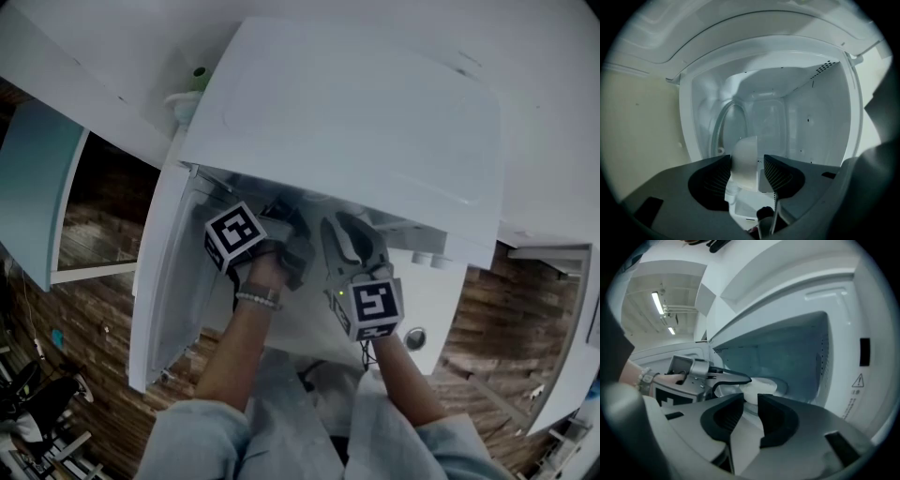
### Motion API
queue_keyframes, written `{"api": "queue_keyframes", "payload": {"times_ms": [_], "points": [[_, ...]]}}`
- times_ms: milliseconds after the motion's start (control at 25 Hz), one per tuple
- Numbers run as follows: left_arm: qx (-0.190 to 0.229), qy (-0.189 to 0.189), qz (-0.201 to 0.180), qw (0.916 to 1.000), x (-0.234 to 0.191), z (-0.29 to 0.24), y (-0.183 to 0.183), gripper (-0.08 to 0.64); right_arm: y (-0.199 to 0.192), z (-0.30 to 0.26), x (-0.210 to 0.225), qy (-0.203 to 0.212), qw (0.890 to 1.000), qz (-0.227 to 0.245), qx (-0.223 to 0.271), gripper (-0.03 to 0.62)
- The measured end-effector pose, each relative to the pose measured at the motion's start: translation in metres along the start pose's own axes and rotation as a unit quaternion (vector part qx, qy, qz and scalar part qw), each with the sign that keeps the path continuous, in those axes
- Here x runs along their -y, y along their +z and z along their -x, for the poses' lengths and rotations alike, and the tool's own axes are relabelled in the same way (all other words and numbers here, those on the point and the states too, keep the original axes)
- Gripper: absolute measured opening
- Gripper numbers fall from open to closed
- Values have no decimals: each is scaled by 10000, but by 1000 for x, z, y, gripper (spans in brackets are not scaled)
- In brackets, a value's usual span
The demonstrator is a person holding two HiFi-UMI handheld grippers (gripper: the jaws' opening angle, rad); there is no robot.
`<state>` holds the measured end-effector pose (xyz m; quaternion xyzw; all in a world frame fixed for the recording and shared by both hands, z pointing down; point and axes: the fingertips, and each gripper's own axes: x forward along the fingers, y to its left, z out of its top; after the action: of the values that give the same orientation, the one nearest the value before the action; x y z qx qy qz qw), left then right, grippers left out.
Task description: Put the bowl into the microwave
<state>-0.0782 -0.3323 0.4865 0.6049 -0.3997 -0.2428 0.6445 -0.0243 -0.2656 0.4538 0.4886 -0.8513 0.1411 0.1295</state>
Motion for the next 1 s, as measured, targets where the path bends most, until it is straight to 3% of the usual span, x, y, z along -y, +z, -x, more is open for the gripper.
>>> {"api": "queue_keyframes", "payload": {"times_ms": [360,640,1000], "points": [[-31,-61,10,10000,1,0,0,212,-16,-34,4,-8,9992,-2,-411,235],[-82,-61,9,9999,1,0,1,212,-15,-51,11,-114,9982,-356,-463,256],[-154,-34,-41,9999,0,6,-2,212,-21,-60,15,-140,9976,-370,-572,247]]}}
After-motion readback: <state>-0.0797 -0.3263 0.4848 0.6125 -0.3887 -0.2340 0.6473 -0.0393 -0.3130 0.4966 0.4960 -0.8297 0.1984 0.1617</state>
